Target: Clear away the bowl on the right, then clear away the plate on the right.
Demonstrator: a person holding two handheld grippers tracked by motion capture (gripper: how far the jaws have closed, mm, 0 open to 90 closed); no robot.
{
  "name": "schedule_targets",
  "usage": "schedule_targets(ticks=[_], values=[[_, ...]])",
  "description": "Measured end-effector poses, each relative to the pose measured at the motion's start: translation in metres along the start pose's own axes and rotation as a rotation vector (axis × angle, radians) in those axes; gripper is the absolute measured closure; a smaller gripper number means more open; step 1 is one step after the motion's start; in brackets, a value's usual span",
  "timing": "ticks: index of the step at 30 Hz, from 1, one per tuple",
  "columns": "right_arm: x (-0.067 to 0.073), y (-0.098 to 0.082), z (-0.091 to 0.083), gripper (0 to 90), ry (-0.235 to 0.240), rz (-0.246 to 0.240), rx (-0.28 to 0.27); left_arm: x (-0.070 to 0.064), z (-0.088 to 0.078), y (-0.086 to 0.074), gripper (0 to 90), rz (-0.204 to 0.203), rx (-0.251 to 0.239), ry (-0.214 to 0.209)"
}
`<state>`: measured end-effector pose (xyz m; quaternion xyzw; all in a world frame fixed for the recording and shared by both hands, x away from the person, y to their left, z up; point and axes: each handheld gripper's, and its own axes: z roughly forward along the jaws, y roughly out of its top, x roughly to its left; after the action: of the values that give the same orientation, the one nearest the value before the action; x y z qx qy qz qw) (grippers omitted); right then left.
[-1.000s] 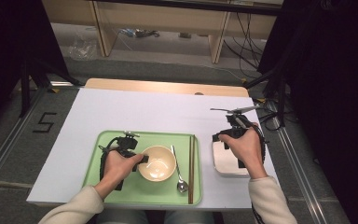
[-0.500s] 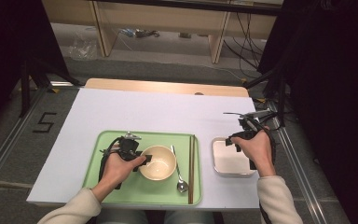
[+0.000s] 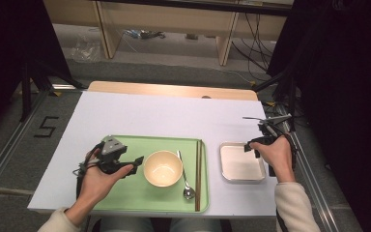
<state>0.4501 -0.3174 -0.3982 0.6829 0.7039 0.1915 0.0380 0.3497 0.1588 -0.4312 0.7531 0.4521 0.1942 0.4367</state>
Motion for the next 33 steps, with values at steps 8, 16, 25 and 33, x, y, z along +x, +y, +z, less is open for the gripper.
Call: schedule_targets(ticks=[8, 16, 25, 33], values=[[-0.015, -0.002, 0.003, 54.5, -0.035, 0.069, 0.024, 0.008, -0.027, -0.028, 25.9, -0.025, -0.049, 0.003], [-0.032, -0.002, 0.013, 54.8, -0.038, 0.063, 0.051, 0.016, -0.034, -0.038, 25.9, -0.074, -0.049, -0.004], [-0.038, -0.002, 0.014, 54.8, -0.058, 0.070, 0.047, 0.018, -0.033, -0.038, 26.1, -0.084, -0.052, -0.005], [-0.038, -0.002, 0.012, 57.1, -0.067, 0.082, 0.059, 0.017, -0.033, -0.038, 26.2, -0.086, -0.057, -0.010]])
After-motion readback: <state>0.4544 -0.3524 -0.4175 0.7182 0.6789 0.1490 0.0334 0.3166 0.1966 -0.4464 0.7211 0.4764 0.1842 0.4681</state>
